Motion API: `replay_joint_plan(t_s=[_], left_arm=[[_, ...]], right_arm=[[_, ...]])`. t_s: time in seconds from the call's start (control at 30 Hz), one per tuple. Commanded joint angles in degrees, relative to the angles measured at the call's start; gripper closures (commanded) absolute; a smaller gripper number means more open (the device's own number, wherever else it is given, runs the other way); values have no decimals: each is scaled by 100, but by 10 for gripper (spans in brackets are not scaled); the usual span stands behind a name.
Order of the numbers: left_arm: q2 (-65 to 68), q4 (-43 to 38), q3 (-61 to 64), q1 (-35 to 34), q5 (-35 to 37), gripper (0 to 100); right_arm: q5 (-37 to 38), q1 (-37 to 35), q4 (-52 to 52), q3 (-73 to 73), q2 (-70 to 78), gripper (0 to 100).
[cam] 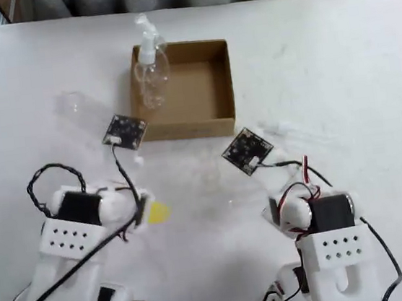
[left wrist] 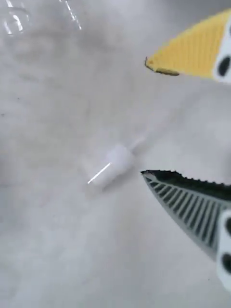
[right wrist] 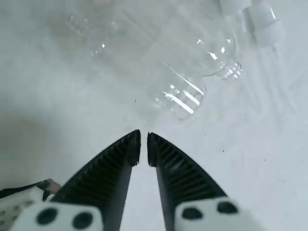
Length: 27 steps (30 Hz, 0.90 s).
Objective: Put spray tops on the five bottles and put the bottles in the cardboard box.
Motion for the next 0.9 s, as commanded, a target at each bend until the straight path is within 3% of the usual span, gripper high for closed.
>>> replay_joint_plan(t_s=[0.0, 0.2, 0.6, 0.87], left_arm=[[-127, -167, -510, -479, 62, 705], [-110, -360, -1284, -1174, 422, 733], [-57, -985, -1767, -1235, 2268, 732], [1886, -1073, -3068, -1947, 3077, 732]], right_arm=[[44, 48, -92, -18, 40, 982], [44, 57, -75, -18, 40, 982], [44, 57, -75, -9, 40, 982], [53, 4, -101, -9, 75, 981]])
